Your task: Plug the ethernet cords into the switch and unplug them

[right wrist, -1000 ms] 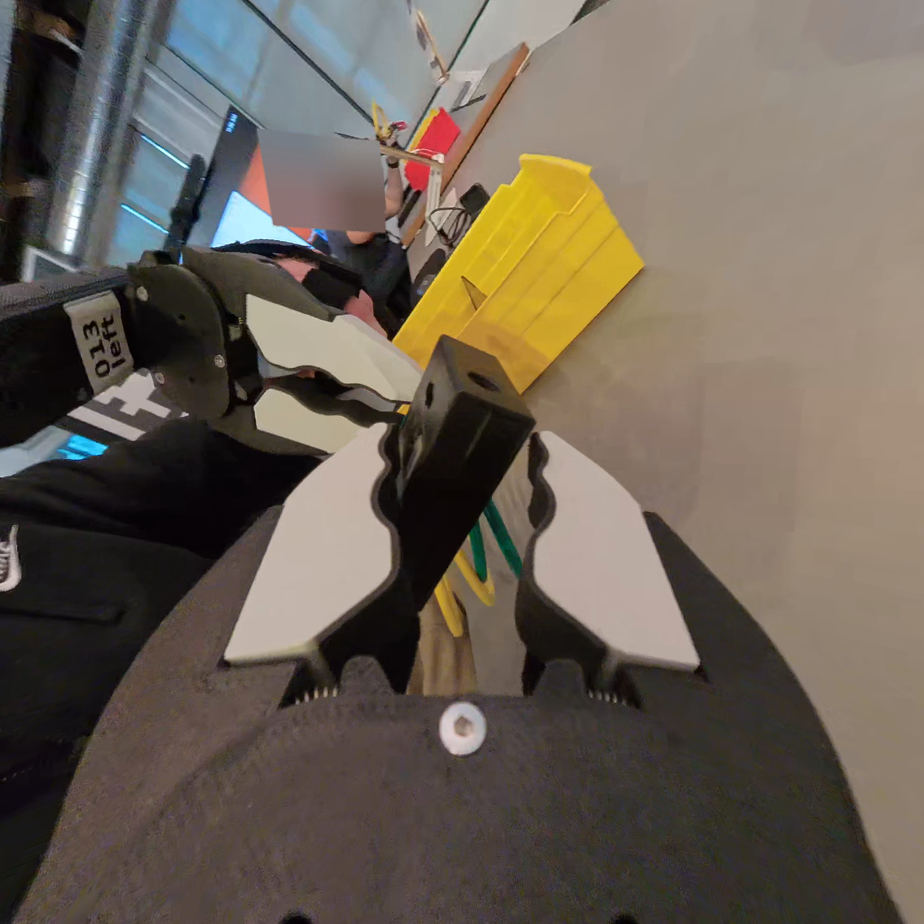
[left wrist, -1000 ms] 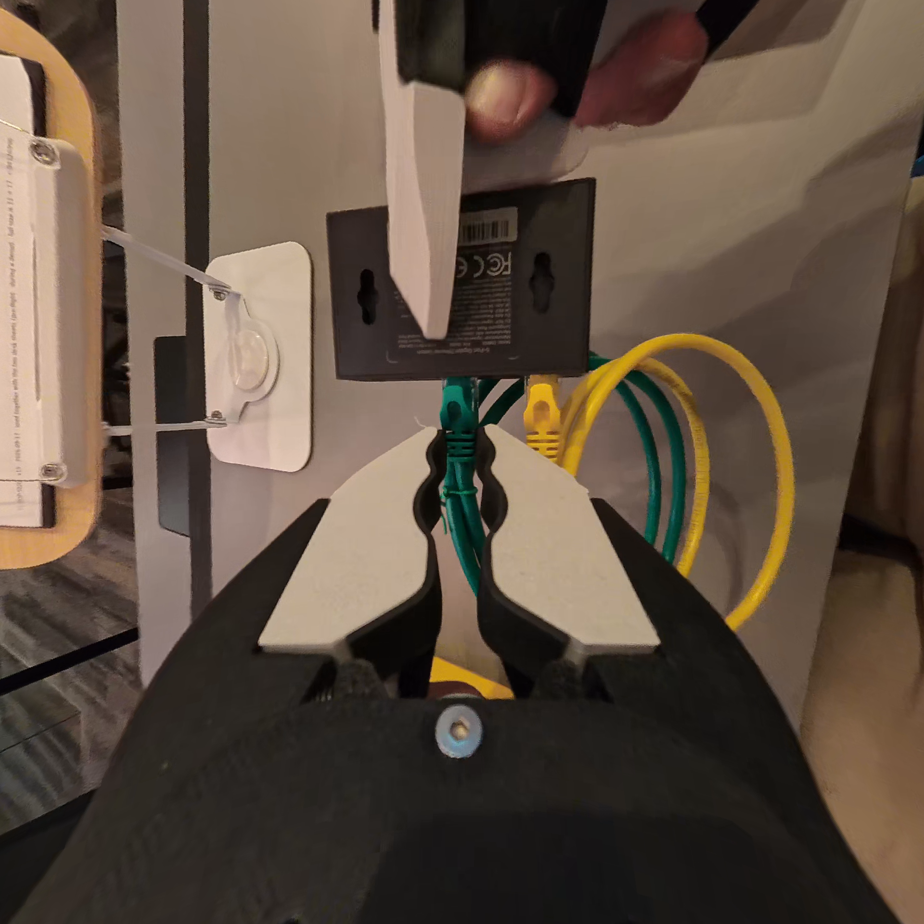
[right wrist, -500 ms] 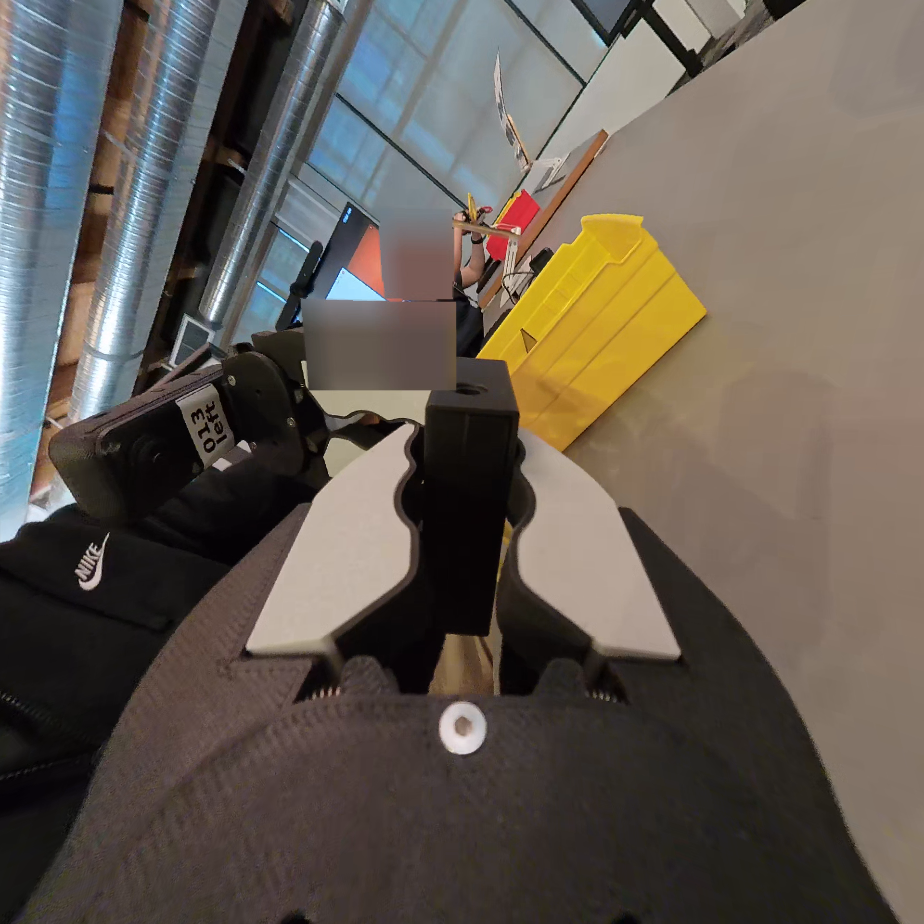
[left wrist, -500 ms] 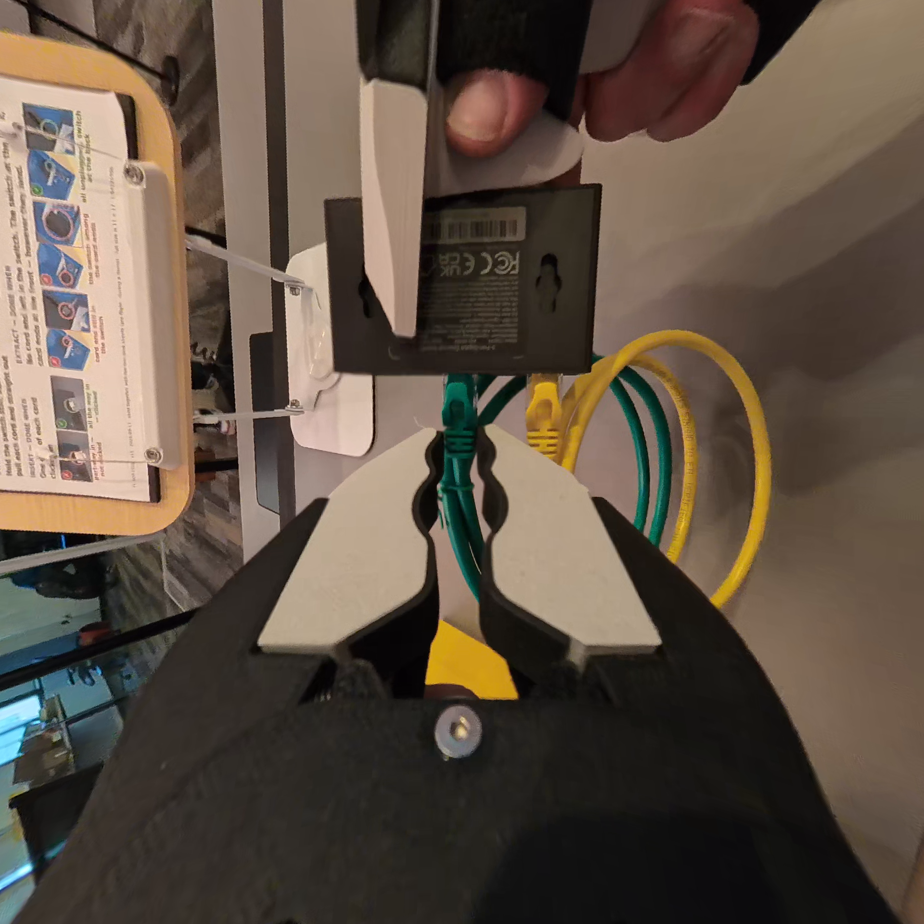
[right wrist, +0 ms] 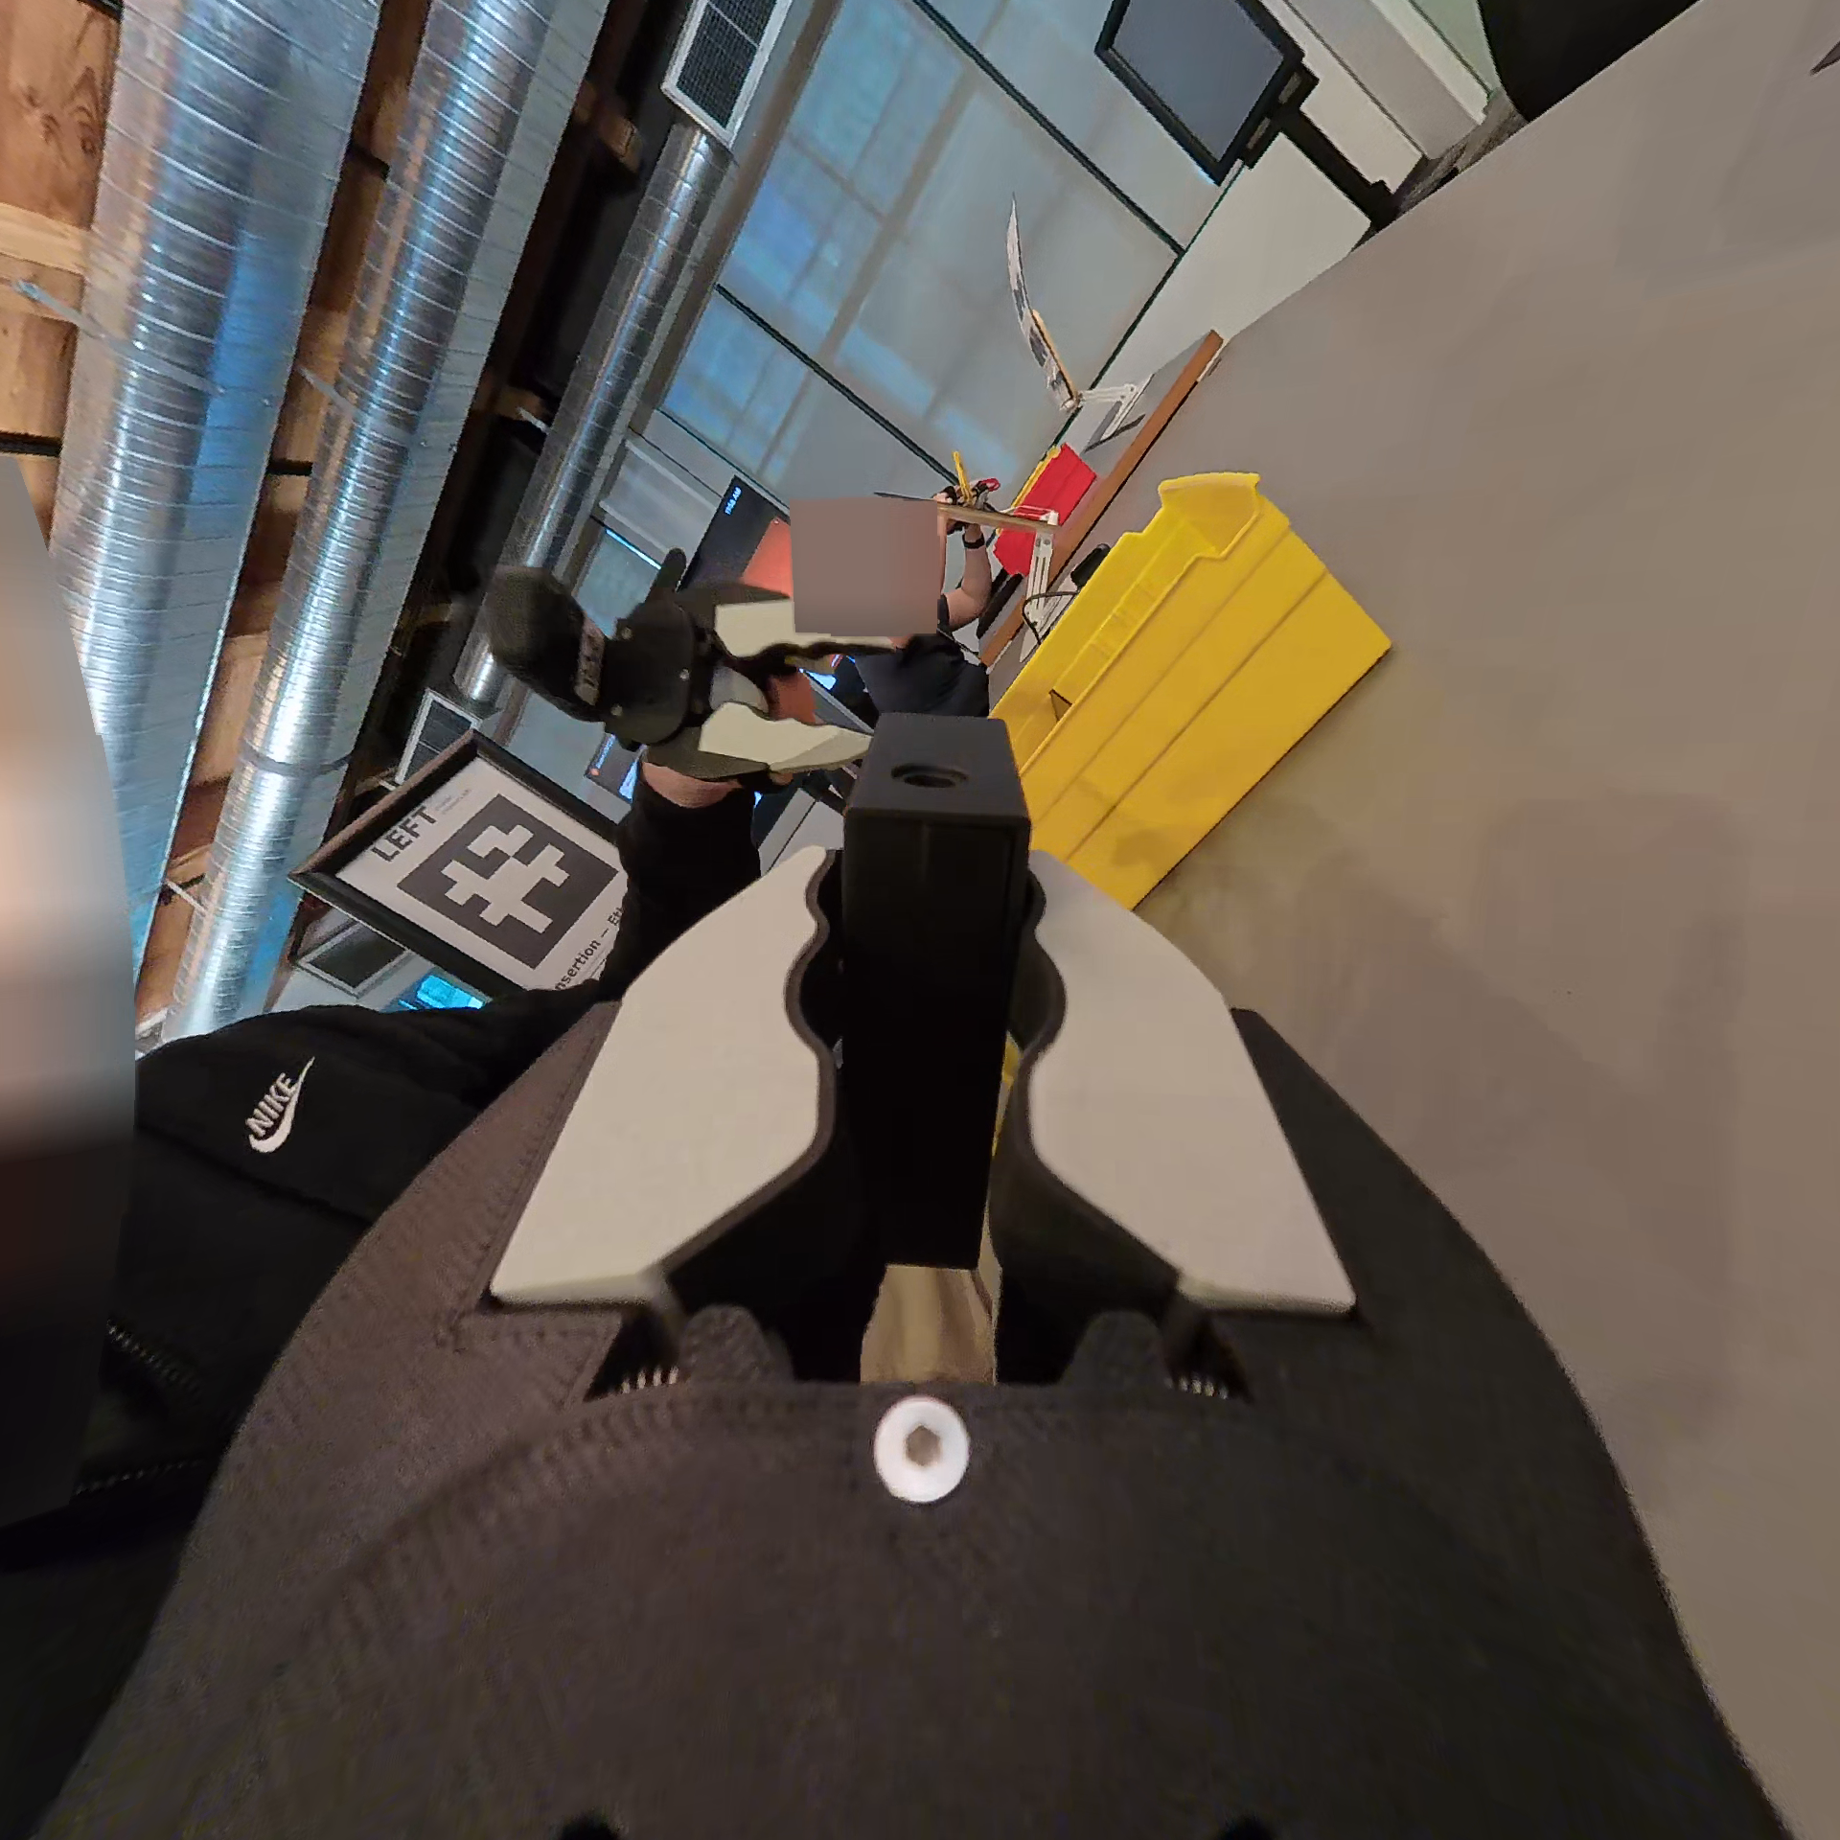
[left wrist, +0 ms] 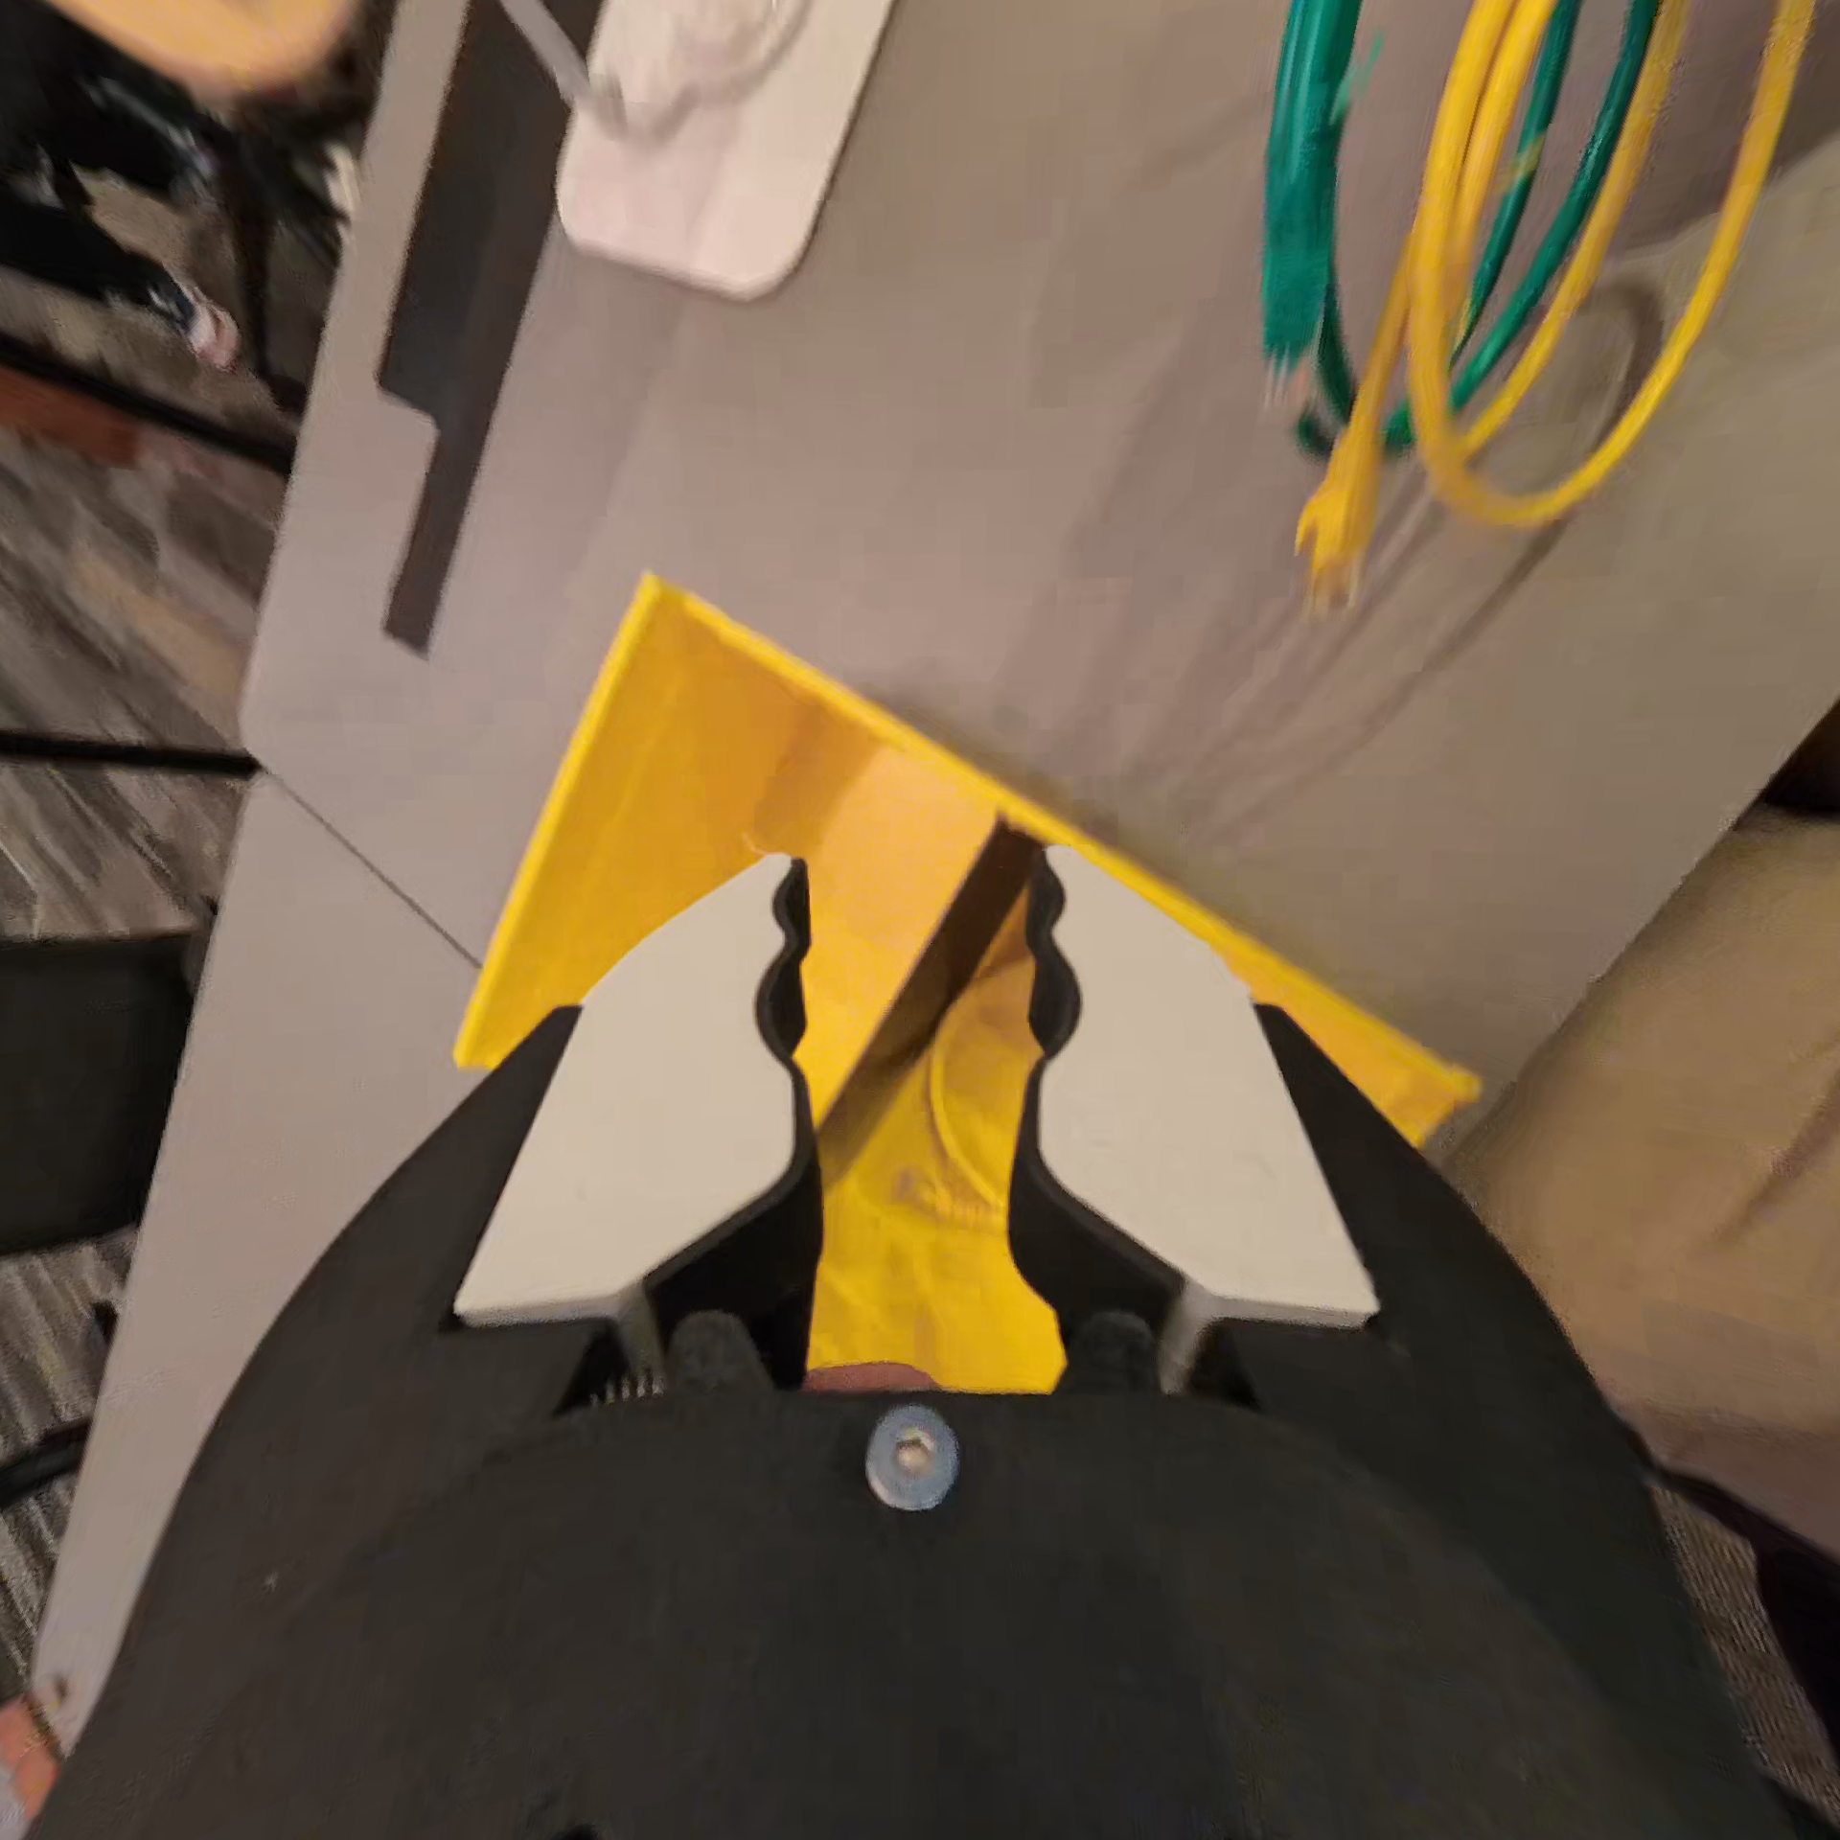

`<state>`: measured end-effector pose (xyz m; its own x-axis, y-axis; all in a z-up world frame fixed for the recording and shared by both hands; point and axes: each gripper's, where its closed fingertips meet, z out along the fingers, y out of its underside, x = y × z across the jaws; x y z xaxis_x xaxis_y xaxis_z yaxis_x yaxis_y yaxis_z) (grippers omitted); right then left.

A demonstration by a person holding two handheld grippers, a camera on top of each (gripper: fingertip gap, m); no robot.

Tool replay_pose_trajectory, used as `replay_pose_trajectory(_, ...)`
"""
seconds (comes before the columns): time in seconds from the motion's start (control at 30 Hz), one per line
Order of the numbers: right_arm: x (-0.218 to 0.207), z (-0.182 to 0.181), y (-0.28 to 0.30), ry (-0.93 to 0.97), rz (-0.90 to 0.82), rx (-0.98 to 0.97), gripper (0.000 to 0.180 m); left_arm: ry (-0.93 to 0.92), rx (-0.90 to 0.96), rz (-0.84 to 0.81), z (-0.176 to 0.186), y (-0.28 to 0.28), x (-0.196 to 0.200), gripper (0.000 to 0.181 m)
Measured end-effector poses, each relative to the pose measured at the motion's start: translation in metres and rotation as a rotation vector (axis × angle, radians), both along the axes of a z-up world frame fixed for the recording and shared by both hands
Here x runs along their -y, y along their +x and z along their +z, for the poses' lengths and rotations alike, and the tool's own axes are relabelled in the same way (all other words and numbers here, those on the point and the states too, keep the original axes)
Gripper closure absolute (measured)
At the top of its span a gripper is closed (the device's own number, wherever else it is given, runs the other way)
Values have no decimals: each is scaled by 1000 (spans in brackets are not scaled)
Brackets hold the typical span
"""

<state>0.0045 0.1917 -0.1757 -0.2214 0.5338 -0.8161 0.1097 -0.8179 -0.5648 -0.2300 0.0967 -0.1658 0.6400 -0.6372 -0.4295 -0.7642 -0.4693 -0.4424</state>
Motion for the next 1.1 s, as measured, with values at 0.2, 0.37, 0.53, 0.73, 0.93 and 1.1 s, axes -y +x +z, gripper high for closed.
replay_pose_trajectory(0.2, 3, -6, -3, -5, 13, 25, 150, -190, -41, 304, -74, -82, 45, 147)
replay_pose_trajectory(0.37, 10, -3, -11, 22, 31, 40, 150, -364, 120, 635, -131, -109, 64, 167)
replay_pose_trajectory(0.53, 13, -2, -12, 36, 37, 44, 150, -353, 43, 781, -152, -139, 63, 180)
replay_pose_trajectory(0.73, 12, -1, -10, 47, 36, 34, 150, -355, 9, 831, -157, -147, 64, 176)
replay_pose_trajectory(0.93, 12, 0, -9, 51, 39, 28, 150, -334, 77, 851, -154, -146, 62, 160)
replay_pose_trajectory(1.1, 11, 1, -8, 52, 33, 25, 150, -354, 177, 834, -158, -135, 60, 164)
